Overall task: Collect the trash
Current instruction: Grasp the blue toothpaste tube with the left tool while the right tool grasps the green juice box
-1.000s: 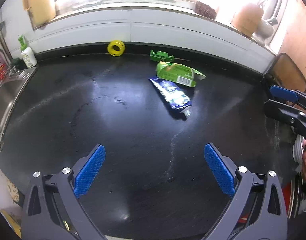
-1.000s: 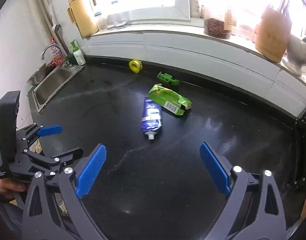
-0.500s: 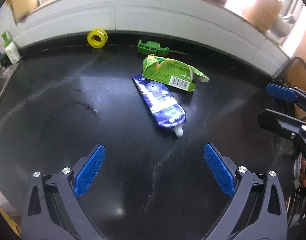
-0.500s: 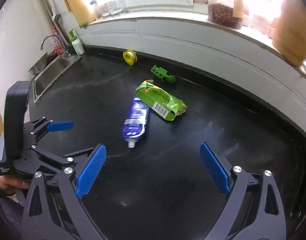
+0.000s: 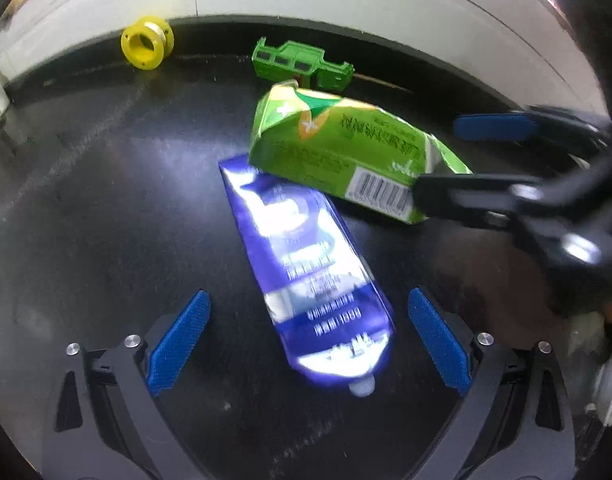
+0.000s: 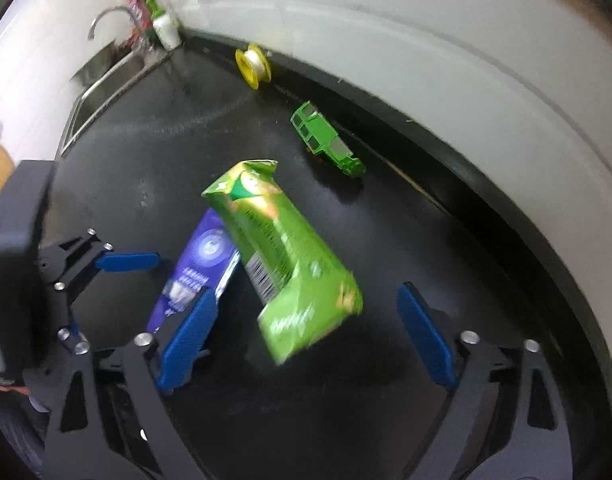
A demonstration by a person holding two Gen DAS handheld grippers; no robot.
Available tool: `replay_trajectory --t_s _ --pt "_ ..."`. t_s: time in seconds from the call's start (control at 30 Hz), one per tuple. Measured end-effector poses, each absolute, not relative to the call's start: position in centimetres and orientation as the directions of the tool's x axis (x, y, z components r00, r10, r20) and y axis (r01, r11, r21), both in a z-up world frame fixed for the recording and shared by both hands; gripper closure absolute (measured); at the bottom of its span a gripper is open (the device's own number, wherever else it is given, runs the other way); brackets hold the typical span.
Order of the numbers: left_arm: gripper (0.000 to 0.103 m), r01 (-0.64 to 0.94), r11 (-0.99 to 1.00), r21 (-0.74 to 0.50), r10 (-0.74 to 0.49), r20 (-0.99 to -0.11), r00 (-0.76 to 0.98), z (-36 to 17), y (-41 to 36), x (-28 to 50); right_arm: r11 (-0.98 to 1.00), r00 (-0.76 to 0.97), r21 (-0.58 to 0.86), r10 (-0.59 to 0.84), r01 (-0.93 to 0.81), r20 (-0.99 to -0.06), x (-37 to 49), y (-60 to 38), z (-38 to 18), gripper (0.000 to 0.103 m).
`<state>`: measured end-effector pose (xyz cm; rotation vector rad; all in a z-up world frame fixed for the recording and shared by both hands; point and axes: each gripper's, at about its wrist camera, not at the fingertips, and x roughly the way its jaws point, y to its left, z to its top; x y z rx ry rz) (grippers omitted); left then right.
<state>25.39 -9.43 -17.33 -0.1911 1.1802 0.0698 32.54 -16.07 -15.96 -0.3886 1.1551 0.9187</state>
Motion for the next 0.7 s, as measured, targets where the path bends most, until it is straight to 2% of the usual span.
replay_trajectory --t_s 0.07,0.17,0.2,0.23,0.27,0.37,0.5,0.7 --pt "0.007 -0.141 0.986 -0.093 -0.032 -0.922 0.385 -17.4 -9.7 25.6 0.56 0.081 0.175 0.401 -0.809 -0.912 33.4 -15.0 -17.0 0.03" --pt "0.009 -0.119 0.991 -0.063 -0.012 -0.921 0.388 -17.5 -10.3 25.5 0.512 0.045 0.17 0.38 -0.842 -0.924 33.8 -13.9 -18.2 0.036" --pt "0.015 -0.111 0.992 -0.052 -0.004 -0.919 0.395 -17.4 -10.5 25.5 0.497 0.045 0.167 0.387 -0.852 -0.921 33.6 -13.8 -18.4 0.039" --pt "0.029 -0.106 0.994 -0.037 0.009 -0.914 0.405 -17.3 -10.6 25.4 0.485 0.044 0.166 0.392 -0.858 -0.919 33.5 -13.8 -18.4 0.047" --pt "0.034 -0.094 0.995 -0.026 0.015 -0.912 0.41 -17.1 -10.8 25.4 0.476 0.043 0.168 0.4 -0.863 -0.916 33.4 -13.7 -18.4 0.055" --pt "0.04 -0.084 0.996 -0.033 0.003 -0.917 0.398 -16.8 -10.7 25.7 0.495 0.027 0.201 0.416 -0.845 -0.909 33.7 -14.3 -18.0 0.068" --pt "0.049 -0.09 0.993 -0.079 -0.039 -0.924 0.381 -16.5 -9.9 25.6 0.553 0.082 0.203 0.448 -0.808 -0.89 33.8 -15.9 -16.4 0.073" --pt "0.051 -0.056 0.994 -0.096 -0.067 -0.919 0.389 -15.2 -9.6 24.1 0.645 0.148 0.213 0.458 -0.734 -0.876 32.6 -18.9 -14.6 0.073"
